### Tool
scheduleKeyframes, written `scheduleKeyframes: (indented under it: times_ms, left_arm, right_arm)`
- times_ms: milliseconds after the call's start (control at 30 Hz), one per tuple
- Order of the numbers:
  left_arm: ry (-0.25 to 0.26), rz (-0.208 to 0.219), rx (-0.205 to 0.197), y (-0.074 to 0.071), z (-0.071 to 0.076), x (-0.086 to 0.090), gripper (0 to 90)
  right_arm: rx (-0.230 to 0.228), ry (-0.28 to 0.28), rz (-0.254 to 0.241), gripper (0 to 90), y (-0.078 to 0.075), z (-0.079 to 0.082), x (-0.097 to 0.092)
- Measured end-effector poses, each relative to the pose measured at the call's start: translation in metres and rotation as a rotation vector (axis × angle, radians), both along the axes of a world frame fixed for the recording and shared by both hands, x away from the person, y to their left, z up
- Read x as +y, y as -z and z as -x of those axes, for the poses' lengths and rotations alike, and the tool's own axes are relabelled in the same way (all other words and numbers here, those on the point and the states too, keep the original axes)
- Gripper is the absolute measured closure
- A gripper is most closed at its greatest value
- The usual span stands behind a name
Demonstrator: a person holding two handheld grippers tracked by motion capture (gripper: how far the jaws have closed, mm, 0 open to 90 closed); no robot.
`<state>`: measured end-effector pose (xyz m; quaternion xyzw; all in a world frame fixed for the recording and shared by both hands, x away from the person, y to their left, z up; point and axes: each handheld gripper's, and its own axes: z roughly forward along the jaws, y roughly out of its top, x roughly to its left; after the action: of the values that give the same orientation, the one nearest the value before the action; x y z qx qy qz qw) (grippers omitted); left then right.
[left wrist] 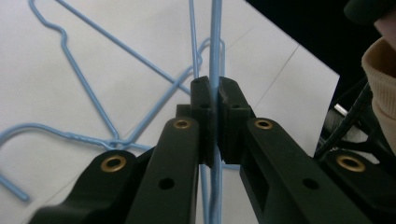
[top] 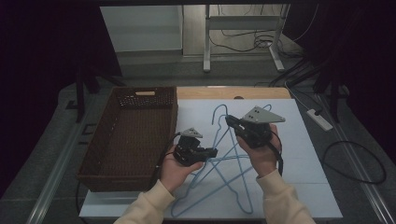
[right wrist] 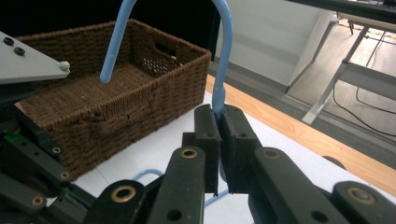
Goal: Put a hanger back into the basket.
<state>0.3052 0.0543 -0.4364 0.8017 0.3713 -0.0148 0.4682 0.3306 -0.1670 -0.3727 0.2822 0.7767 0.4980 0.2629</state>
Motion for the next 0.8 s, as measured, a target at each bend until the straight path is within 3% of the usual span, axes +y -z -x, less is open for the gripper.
scheduleKeyframes:
  times_ms: [200, 533, 800]
  left_arm:
    - [-0.023, 0.012, -0.029, -0.005, 0.003, 0.004, 86.5]
    - [-0.038, 0.045, -0.055, -0.01, 0.003, 0.015, 86.5]
    - [-0.04, 0.066, -0.066, -0.014, 0.005, 0.019, 86.5]
  right_arm:
    - [-0.008, -0.015, -0.037, 82.6, -0.003, 0.003, -0.01]
    - [-0.039, -0.055, -0.071, 49.2, 0.001, 0.017, -0.03]
    - [-0.007, -0.057, -0.046, 39.1, 0.017, 0.03, -0.051]
